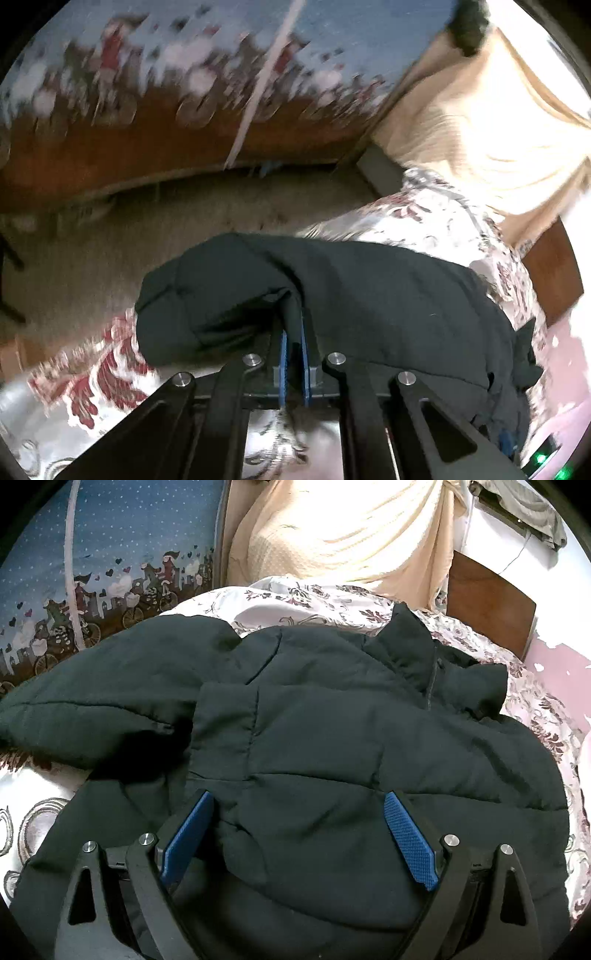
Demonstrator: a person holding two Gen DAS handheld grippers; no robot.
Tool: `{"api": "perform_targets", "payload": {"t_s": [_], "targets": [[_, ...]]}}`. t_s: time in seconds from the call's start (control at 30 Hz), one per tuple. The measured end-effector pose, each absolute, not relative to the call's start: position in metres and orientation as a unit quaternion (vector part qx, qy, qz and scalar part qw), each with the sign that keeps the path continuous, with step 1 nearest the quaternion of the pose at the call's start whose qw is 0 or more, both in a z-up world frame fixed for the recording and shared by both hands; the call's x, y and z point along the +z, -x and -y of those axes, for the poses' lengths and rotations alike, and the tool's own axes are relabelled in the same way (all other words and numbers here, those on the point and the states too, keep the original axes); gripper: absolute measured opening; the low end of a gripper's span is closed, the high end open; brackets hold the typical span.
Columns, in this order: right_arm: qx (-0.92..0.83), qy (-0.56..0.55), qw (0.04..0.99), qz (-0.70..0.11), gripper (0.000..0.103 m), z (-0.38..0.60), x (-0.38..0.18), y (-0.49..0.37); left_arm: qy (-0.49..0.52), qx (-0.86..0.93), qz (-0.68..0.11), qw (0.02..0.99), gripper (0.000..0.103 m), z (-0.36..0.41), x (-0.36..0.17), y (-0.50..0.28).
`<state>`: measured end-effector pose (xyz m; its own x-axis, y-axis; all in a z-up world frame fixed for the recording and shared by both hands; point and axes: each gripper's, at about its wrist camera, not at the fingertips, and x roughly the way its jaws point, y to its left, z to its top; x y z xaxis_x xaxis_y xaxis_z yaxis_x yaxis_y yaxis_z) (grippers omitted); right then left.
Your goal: Fold large clothes
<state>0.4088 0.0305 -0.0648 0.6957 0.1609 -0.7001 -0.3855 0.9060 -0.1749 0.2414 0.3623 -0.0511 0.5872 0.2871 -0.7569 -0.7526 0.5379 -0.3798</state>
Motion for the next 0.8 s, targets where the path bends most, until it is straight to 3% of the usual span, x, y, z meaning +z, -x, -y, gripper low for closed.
{"api": "perform_targets", "payload": {"t_s": [0.33, 0.8], "targets": [[0.137, 0.145, 0.911, -0.362, 0.091, -0.014, -0.050, -0.407, 0.248, 0.246, -0.250, 0.903, 0.005, -0.304, 0.036, -0.268], [0.102, 0.091, 0.920, -0.366, 0.091, 0.079, -0.023, -0.407, 0.105, 0.058, -0.250, 0.961, 0.005, -0.145, 0.090, -0.330]]}}
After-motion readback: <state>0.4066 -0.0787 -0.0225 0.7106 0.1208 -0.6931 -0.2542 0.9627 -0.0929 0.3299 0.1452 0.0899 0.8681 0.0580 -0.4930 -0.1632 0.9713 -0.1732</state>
